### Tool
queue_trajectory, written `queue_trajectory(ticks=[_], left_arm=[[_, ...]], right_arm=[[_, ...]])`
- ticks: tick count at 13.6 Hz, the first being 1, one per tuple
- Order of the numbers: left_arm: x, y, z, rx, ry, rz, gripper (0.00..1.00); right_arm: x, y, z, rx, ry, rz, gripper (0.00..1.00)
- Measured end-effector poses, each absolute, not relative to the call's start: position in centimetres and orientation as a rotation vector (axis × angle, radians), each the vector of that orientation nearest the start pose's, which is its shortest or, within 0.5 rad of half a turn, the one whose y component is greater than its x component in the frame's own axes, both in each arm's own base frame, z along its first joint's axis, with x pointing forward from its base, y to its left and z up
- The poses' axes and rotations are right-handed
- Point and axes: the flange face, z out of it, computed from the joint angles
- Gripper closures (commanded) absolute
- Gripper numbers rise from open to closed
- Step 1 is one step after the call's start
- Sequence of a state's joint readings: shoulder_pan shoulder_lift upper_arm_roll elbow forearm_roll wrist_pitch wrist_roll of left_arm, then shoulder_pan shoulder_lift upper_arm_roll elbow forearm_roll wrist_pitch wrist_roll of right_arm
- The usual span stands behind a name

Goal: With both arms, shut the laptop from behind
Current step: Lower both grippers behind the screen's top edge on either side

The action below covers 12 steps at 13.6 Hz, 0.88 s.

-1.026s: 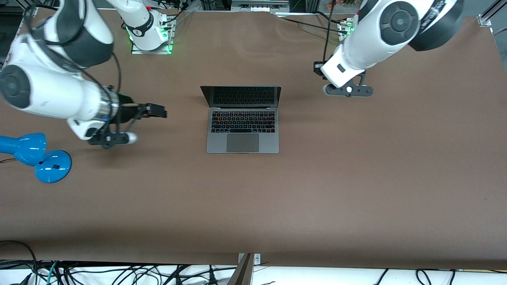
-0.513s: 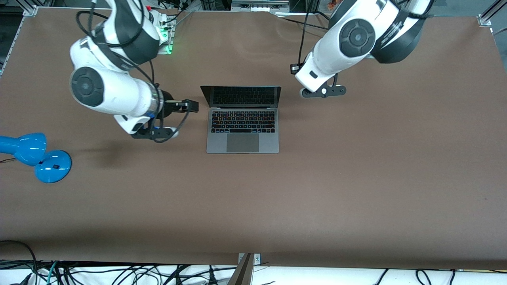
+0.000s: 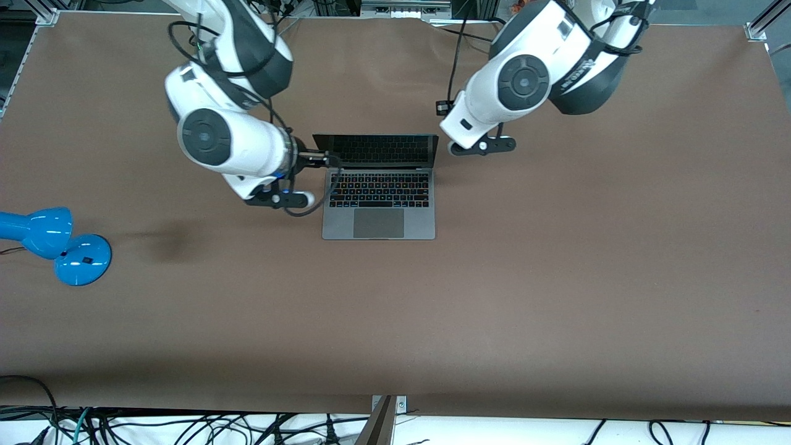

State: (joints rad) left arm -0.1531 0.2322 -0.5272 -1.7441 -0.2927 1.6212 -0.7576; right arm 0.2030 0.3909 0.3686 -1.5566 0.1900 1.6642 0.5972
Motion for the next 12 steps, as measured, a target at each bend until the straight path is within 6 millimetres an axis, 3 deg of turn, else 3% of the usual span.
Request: queue_trajectory(ticks=[3,7,8,9,10,12], left_arm=[[43.5,-38.9,42.2,-3.122,-0.235,0.812,1.00],[43.1,-40.0,40.0,-3.138,-0.308,0.853,1.00],[42.9,-40.6,39.4,-3.136,-0.337,0.854,1.00],[42.6,-41.3,38.7,-3.128,-0.353,0.861,1.00],[42.1,-42.0,37.9,-3.120,-0.354,0.872,1.00],[41.6,-42.8,36.5,-3.110,-0.357,0.889,1.00]], right_arm=[[52.9,34.1,40.2,-2.969,0.098,0.673,0.15],[51.5,34.8,40.0,-2.979,0.052,0.755,0.44],[51.2,35.0,40.0,-2.979,0.043,0.764,0.59],[51.0,35.2,40.1,-2.980,0.037,0.769,0.68],[50.8,35.5,40.1,-2.981,0.044,0.775,0.69],[50.3,36.1,40.2,-2.988,0.077,0.784,0.85]])
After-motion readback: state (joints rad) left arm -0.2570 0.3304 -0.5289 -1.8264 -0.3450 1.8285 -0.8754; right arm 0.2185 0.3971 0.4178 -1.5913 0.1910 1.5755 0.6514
